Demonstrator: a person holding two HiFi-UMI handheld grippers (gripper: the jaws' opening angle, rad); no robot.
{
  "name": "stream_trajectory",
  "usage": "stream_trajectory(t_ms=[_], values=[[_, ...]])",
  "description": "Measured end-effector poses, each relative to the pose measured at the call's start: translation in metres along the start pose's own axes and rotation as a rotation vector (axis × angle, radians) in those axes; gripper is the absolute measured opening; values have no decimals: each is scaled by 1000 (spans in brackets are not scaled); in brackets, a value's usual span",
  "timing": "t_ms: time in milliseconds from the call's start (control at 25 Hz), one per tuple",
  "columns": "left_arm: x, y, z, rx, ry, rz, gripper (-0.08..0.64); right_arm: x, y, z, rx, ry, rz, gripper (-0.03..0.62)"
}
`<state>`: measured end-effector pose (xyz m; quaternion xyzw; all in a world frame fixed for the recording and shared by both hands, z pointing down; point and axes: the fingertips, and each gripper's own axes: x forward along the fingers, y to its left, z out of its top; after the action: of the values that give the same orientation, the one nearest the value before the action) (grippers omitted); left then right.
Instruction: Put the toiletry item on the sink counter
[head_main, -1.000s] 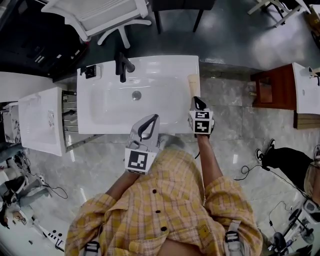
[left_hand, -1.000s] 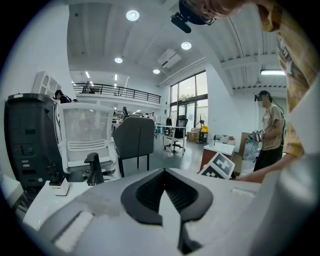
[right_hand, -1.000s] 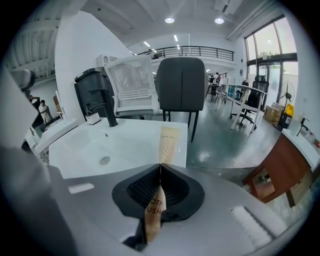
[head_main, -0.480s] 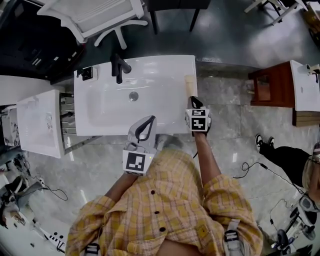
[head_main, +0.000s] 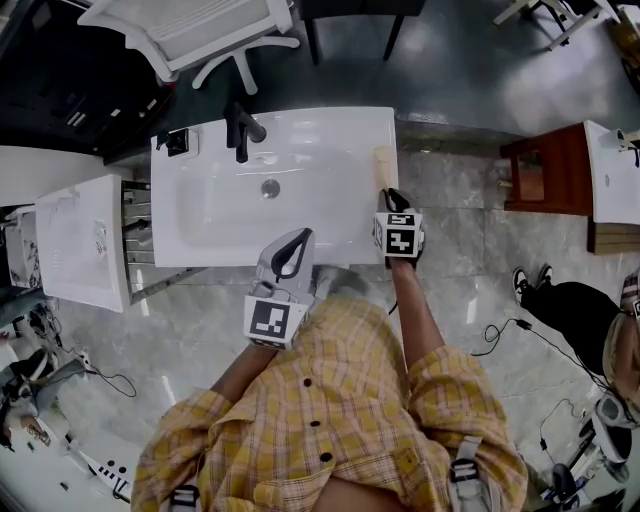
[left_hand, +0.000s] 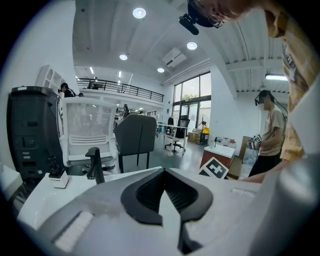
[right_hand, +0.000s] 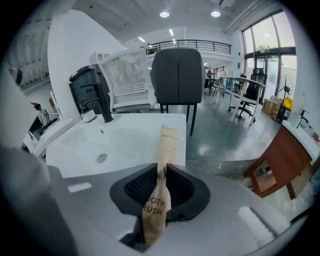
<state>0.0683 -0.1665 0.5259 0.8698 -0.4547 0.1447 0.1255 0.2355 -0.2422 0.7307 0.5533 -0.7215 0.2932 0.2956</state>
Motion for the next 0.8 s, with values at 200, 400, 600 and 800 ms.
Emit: stream_trajectory(t_ms=[200, 400, 600, 800], values=[[0, 0, -3, 2, 4, 0, -2, 0, 2, 0, 7, -4, 5, 68], [0, -1, -2, 9, 2, -8, -2, -2, -1, 2, 31, -23, 3, 103], [0, 0, -1, -11, -9, -5, -2, -6, 0, 3, 41, -40, 1, 103], [-1, -1, 1, 0, -11, -13, -2, -14, 0, 8, 61, -69, -2, 101]])
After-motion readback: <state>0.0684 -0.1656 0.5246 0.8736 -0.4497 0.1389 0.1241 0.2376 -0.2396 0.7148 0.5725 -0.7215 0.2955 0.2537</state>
